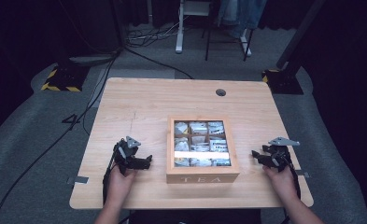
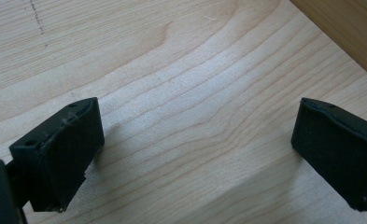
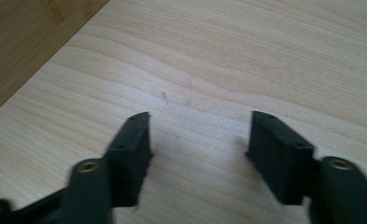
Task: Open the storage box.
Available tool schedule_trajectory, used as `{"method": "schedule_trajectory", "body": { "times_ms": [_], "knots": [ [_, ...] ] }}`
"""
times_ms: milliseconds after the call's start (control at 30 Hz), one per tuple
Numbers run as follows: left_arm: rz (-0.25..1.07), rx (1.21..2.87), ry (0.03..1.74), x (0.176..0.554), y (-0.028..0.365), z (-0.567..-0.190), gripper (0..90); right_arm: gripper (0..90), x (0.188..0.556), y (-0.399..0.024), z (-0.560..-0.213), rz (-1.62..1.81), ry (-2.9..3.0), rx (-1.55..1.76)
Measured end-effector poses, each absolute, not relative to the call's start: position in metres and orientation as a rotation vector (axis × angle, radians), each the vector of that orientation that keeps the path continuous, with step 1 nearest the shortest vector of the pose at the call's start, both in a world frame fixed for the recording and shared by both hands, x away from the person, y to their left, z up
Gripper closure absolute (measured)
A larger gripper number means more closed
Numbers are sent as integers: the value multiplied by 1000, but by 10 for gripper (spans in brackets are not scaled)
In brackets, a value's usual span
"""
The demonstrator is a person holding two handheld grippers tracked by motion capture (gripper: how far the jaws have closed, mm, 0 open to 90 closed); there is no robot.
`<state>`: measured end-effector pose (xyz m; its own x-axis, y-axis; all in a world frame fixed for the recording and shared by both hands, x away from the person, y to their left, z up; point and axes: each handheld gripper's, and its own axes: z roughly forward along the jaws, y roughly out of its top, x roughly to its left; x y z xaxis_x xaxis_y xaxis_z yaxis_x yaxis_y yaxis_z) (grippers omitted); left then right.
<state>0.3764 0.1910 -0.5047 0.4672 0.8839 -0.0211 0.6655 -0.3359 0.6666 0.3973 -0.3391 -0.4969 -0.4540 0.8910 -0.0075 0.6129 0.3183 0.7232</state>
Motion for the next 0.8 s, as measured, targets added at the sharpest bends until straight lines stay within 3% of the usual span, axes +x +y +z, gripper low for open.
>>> {"method": "schedule_trajectory", "body": {
  "times_ms": [433,800],
  "knots": [
    [451,2116,1240,377,189,-505,38,448,369,-339,-465,1114,2174,1282],
    [449,2119,1236,377,189,-505,38,436,337,-310,-442,1247,2277,1098]
  ]
}}
